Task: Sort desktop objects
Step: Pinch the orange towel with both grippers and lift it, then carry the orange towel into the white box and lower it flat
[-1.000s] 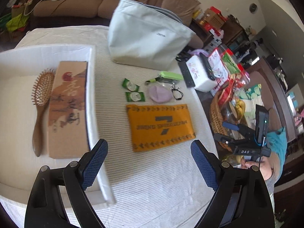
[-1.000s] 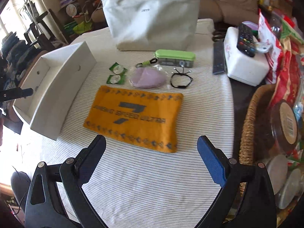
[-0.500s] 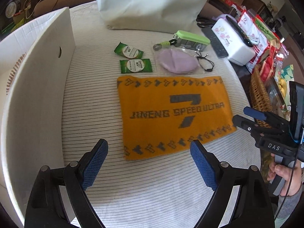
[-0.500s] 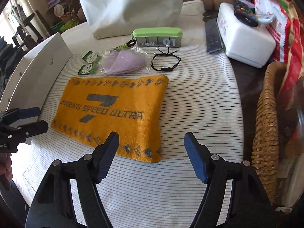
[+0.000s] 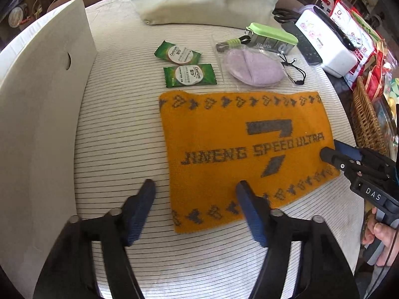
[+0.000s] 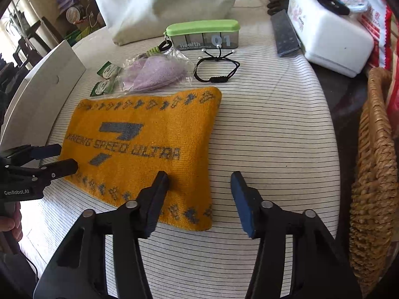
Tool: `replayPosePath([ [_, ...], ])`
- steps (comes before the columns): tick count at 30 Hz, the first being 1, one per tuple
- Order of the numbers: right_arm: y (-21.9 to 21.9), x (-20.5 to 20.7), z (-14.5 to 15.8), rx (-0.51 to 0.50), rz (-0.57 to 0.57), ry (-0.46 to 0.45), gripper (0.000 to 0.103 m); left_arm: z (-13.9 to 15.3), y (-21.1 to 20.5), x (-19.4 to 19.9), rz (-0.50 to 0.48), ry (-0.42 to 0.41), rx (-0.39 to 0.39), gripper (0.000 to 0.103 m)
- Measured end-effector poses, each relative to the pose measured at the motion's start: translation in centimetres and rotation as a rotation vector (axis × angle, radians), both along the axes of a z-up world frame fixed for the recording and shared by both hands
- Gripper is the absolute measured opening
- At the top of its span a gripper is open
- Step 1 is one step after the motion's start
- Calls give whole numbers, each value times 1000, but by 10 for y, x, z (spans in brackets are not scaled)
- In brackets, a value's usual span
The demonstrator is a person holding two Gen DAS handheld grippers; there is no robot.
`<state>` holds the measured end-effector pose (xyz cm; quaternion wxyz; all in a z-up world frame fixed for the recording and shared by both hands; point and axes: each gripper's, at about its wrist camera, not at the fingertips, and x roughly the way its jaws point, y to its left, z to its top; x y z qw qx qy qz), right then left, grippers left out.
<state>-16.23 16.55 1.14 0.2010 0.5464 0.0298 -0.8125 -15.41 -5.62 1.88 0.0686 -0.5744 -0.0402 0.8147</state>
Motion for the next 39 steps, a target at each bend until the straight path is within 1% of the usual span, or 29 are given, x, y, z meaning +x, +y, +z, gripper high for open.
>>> replayPosePath([
  [1,-2,0,1,-6,4,0,20,1,0,-1,2,-1,9,32],
  [2,-4,2,2,4,7,10,20,2,0,-2,6,-3,29,26],
  [3,-7,3,4,14,14,16,19,2,-1,-2,6,-7,56,14],
  [4,-9,4,5,17,19,20,16,2,-1,-3,0,-12,77,12],
  [7,-9,6,14,5,17,33,10,4,-2,-1,-3,-4,95,12],
  [11,-12,12,34,-5,33,68,8,15,-7,3,19,16,154,12],
  [14,-17,18,54,-1,57,98,8,30,-3,5,-2,35,161,12],
  [17,-22,26,77,-8,69,130,8,56,-1,10,-19,73,174,12],
  [20,-26,35,103,-17,79,161,8,85,-2,17,-40,113,170,12],
  [23,-33,46,129,-22,92,196,8,116,-12,28,-49,153,161,12],
  [26,-42,59,158,-53,107,226,8,147,-25,41,-52,197,149,12],
  [29,-61,73,187,-92,136,249,8,175,-47,56,-55,233,126,12],
  [32,-90,88,213,-124,176,265,8,197,-80,70,-51,246,105,12],
  [35,-131,104,234,-126,223,293,8,215,-118,82,-47,261,66,12],
  [39,-197,119,247,-127,293,302,8,231,-178,99,-7,272,25,12],
])
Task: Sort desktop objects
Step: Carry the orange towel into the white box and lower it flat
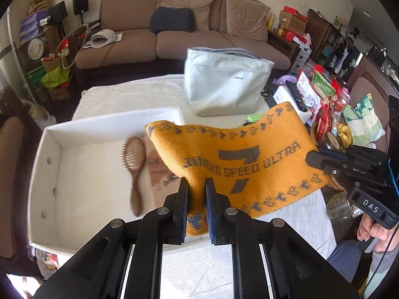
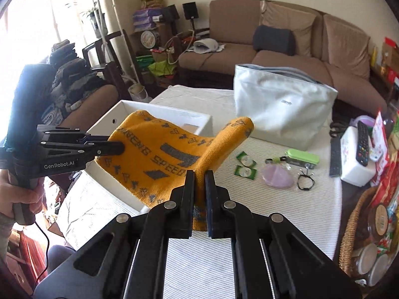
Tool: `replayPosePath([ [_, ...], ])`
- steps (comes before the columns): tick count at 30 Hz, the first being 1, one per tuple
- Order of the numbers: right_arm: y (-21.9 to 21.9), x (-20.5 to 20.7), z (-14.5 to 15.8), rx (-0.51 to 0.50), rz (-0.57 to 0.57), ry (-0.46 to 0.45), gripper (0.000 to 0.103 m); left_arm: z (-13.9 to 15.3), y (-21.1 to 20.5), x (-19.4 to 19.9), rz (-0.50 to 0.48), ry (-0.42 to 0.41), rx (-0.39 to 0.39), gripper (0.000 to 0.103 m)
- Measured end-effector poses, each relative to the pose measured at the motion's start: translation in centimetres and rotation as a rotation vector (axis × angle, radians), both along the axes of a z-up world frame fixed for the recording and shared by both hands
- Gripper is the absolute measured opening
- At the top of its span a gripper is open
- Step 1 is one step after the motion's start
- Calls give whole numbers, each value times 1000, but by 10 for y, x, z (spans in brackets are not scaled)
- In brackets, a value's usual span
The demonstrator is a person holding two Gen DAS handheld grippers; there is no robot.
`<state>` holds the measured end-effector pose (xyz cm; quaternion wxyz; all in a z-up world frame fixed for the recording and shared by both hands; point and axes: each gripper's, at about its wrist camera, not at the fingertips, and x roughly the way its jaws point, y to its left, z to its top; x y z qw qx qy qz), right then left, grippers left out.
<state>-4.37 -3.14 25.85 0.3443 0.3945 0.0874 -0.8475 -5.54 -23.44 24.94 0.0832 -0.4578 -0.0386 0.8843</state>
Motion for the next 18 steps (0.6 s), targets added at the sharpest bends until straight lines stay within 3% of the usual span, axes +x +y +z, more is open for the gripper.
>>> replayPosePath([
  [4,-69,6,-1,-16,52,-19,8,2,-65,12,67,-14,-20,12],
  [9,-155,9,-23,-16,109,-66,8,-19,-137,11,136,-58,-89,12],
  [18,-258,-9,-119,0,132,-230,8,-92,-229,-20,196,-171,-169,12],
])
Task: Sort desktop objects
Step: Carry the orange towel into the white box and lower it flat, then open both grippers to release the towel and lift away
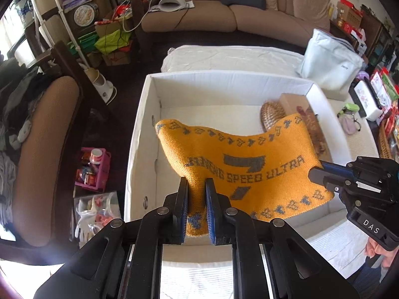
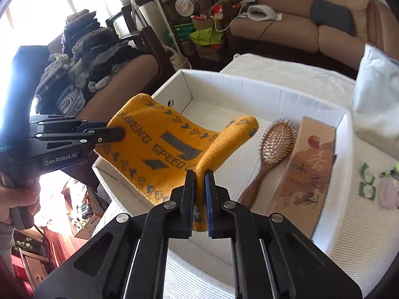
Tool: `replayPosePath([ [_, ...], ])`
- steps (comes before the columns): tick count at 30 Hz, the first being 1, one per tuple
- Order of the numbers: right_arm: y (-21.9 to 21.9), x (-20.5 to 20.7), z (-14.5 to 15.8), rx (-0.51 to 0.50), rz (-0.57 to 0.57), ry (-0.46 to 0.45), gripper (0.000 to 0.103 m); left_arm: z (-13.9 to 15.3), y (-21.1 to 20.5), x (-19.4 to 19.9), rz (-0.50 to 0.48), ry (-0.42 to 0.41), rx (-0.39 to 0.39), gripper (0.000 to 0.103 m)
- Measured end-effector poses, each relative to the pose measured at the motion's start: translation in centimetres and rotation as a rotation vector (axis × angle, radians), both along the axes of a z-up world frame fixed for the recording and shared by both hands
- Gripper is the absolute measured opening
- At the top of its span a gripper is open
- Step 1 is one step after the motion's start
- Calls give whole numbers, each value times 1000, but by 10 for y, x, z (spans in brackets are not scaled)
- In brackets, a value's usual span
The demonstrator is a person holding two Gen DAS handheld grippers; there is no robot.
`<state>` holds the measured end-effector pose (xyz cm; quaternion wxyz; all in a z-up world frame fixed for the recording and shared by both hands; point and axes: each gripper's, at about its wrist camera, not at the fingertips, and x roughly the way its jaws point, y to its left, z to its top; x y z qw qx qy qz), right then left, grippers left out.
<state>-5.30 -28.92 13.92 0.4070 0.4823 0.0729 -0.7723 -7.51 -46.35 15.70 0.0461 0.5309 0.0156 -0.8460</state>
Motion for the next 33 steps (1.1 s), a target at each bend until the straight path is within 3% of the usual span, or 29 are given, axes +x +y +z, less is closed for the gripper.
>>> replayPosePath([
  [6,-20,-21,-61,46,-24,-94,8,-48,-15,-19,-10,-58,-17,12],
  [12,-22,-29,-87,103,-31,-142,8,-80,-13,-27,-34,-109,-74,13],
  [16,-22,-28,-95,221,-22,-150,12,-92,-10,-28,-50,-180,-121,22],
  [17,-19,-29,-96,229,-22,-158,12,-91,-9,-27,-52,-183,-132,22],
  [20,-12,-28,-90,241,-10,-161,12,-82,-7,-24,-52,-168,-163,48],
  [28,1,-15,-49,245,-4,-27,13,-58,2,-19,-38,-126,-143,50],
  [33,19,-11,-23,213,-17,17,26,-42,8,-12,-17,-89,-116,59],
])
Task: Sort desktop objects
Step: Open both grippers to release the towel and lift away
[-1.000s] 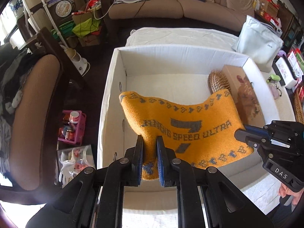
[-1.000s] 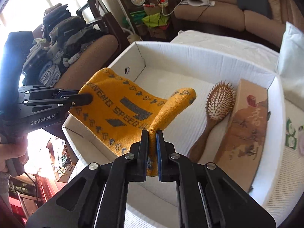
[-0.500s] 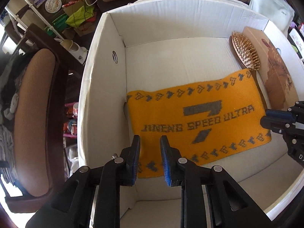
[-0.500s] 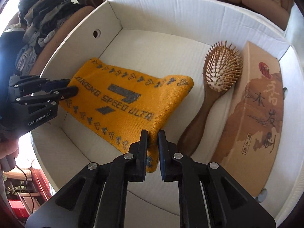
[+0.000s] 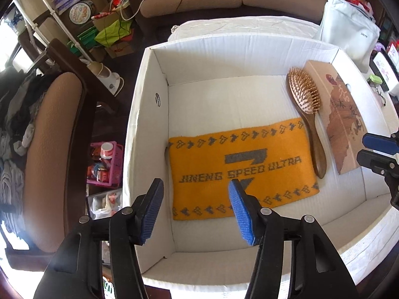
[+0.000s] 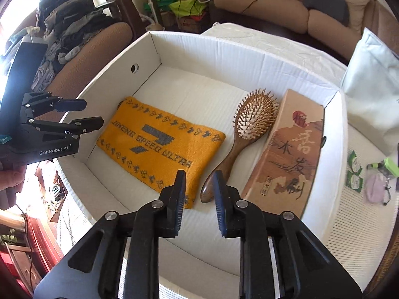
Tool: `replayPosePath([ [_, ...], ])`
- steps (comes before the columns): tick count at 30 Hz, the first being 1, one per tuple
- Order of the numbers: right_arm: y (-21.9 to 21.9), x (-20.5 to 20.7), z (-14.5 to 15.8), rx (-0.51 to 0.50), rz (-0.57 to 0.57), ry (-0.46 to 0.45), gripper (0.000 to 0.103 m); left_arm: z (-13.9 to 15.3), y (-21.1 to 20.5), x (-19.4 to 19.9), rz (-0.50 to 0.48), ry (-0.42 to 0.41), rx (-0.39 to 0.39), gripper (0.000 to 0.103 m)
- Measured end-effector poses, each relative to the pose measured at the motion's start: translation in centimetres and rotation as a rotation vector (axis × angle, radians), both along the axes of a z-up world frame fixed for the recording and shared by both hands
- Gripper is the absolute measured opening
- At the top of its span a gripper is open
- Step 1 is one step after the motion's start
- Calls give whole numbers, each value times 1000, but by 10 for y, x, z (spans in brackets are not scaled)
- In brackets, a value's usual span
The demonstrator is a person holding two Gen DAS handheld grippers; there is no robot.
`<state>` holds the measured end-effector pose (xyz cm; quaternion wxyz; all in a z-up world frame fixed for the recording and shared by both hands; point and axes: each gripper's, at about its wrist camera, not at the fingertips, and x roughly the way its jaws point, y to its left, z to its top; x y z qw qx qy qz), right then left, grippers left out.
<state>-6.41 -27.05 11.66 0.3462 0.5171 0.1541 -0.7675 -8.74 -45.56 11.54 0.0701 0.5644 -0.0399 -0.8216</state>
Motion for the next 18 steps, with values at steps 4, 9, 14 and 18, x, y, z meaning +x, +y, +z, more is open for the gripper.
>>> replayPosePath([
  [4,24,3,19,-33,-11,24,39,19,9,10,18,48,46,74],
  [9,70,0,41,-50,-51,47,68,40,32,22,7,98,163,103],
  [14,123,-5,54,-70,-131,68,103,52,68,33,16,126,147,103],
  [18,162,-7,59,-80,-182,72,103,64,96,39,25,147,134,103],
])
